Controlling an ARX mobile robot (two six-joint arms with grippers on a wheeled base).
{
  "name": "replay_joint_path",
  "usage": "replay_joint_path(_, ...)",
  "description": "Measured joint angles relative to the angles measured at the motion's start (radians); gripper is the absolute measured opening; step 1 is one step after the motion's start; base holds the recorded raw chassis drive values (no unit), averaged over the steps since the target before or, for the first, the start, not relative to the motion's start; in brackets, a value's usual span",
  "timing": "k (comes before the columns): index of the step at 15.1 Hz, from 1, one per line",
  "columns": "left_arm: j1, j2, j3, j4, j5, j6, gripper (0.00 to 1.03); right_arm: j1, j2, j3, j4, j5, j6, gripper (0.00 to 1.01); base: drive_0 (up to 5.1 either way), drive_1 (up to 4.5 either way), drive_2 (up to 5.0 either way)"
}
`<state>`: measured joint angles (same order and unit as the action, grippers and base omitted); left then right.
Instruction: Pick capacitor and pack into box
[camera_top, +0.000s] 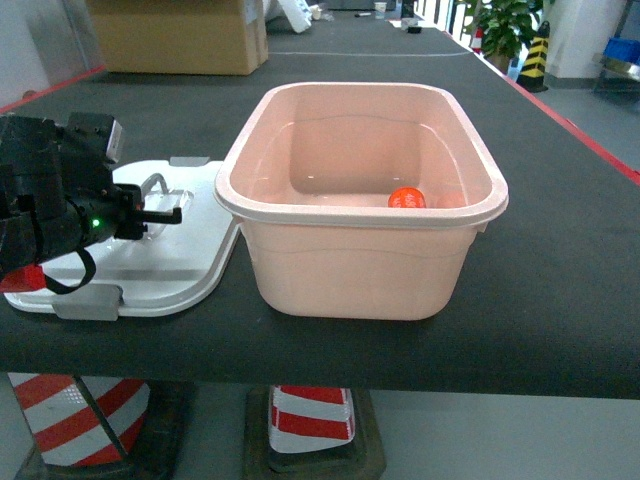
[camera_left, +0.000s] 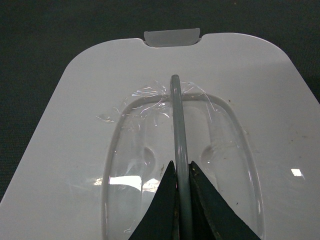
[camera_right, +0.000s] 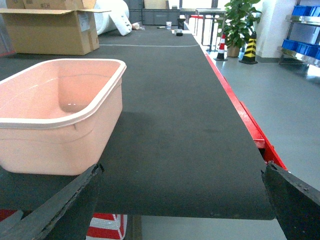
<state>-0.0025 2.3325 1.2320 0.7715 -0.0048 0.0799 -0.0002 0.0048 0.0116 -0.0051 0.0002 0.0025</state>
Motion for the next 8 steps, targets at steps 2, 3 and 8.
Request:
replay_joint_path(2, -0.001, -0.009, -0.004, -0.005, -0.007, -0.001, 0.02, 0.0, 0.0, 0.0, 0.0, 0.0, 0.0, 0.98, 0.0, 0.0, 0.0)
replay_joint_path(3, 0.003, -0.024, -0.013, -0.014, -0.007, -0.008, 0.02, 0.0, 0.0, 0.0, 0.0, 0.0, 0.0, 0.98, 0.0, 0.0, 0.0)
replay_joint_path(8, 0.023, -0.319, -0.009, -0.056, -0.045, -0.027, 0.02, 0.0, 0.0, 0.0, 0.0, 0.0, 0.0, 0.98, 0.0, 0.0, 0.0)
